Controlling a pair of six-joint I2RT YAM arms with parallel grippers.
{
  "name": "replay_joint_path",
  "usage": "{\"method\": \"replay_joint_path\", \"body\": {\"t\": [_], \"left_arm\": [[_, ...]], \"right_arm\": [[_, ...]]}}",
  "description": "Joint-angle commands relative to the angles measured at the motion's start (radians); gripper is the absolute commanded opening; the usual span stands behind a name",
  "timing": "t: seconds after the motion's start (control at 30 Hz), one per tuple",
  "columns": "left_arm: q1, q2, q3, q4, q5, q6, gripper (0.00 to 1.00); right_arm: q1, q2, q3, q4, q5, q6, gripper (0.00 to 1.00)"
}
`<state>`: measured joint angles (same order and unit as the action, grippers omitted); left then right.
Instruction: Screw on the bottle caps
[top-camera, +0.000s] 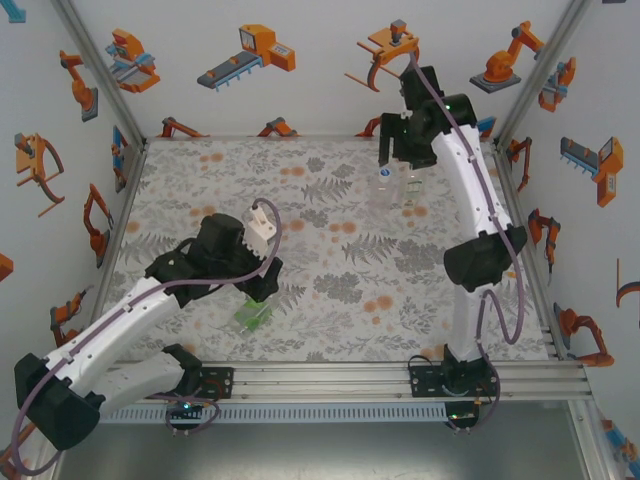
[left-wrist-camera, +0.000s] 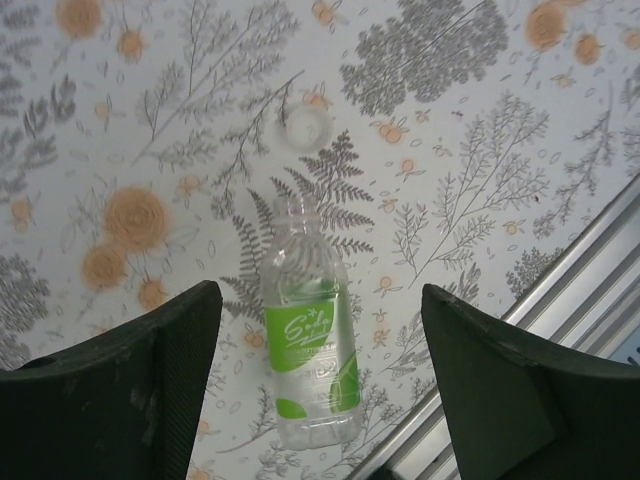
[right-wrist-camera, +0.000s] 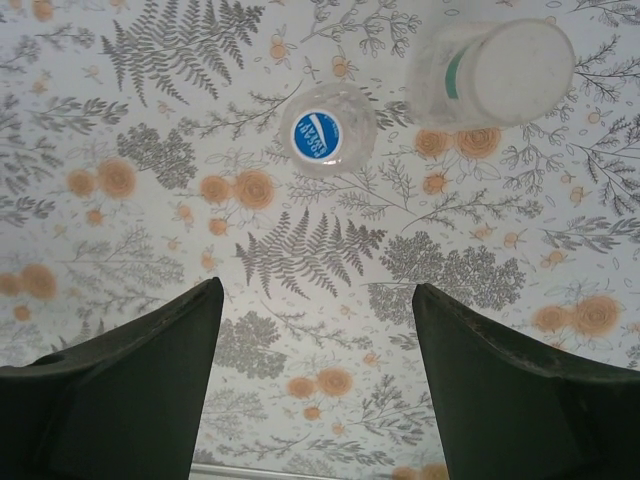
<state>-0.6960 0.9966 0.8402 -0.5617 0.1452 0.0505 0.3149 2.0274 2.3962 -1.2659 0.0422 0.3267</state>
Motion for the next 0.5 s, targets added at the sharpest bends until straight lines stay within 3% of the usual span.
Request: {"method": "replay_joint_path", "body": {"t": [0.0, 0.3, 0.47], "left_arm": [[-0.017, -0.024, -0.054, -0.028, -0.103, -0.154, 0.75], [-0.114, 0.004, -0.148, -0.032, -0.308, -0.333, 0.78], [-0.154, 0.057, -0.178, -0.041, -0.360, -0.481, 0.78]], "right_arm": [[0.009, -0.041, -0.047, 0.006, -0.025, 0.023, 0.70], [0.012, -0.099, -0.147, 0.029, -0.057, 0.036, 0.70], [0.016, -0.118, -0.178, 0.038, -0.071, 0.046, 0.70]]}}
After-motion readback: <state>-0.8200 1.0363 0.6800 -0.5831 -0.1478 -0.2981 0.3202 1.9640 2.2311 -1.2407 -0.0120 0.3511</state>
